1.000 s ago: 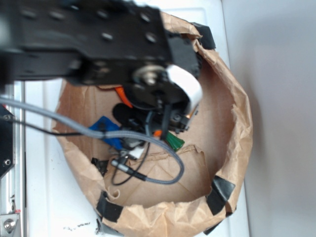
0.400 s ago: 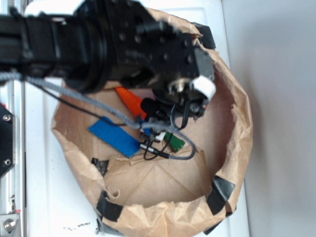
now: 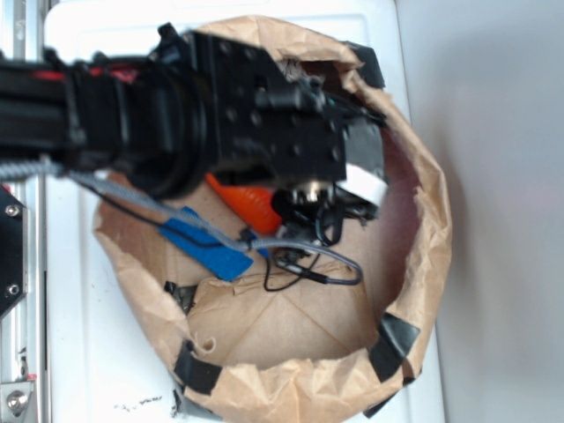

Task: Grab the carrot.

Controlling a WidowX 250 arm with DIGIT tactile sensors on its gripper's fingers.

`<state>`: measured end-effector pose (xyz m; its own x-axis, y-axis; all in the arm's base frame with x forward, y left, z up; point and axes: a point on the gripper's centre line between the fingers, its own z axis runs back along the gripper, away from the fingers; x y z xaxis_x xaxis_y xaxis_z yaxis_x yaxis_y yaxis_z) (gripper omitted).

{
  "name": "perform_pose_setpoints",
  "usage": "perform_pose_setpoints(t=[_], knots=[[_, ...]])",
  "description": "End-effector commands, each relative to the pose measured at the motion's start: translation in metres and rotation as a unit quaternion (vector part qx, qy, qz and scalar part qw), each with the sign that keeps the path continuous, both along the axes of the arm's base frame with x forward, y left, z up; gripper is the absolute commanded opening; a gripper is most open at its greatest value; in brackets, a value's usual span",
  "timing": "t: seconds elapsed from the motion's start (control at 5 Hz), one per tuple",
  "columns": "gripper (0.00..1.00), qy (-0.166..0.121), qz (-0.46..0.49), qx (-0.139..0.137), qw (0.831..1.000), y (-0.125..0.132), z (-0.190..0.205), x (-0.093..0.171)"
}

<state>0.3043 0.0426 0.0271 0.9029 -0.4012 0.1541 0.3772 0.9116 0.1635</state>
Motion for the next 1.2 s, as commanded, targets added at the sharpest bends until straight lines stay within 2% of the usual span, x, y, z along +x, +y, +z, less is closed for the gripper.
perform_pose_setpoints(t=[0.0,0.2,0.4,0.6,1.0], knots=[[0.0,0.03,0.002,-0.008,1.0,-0.013,-0.001,-0.007],[0.0,0.047,0.0,-0.04,0.998,-0.013,0.03,-0.006],[0.0,0.048,-0.003,-0.069,0.997,-0.012,0.059,-0.01],[1.0,0.048,-0.003,-0.069,0.997,-0.012,0.059,-0.01],[1.0,0.048,-0.003,-0.069,0.997,-0.012,0.059,-0.01]])
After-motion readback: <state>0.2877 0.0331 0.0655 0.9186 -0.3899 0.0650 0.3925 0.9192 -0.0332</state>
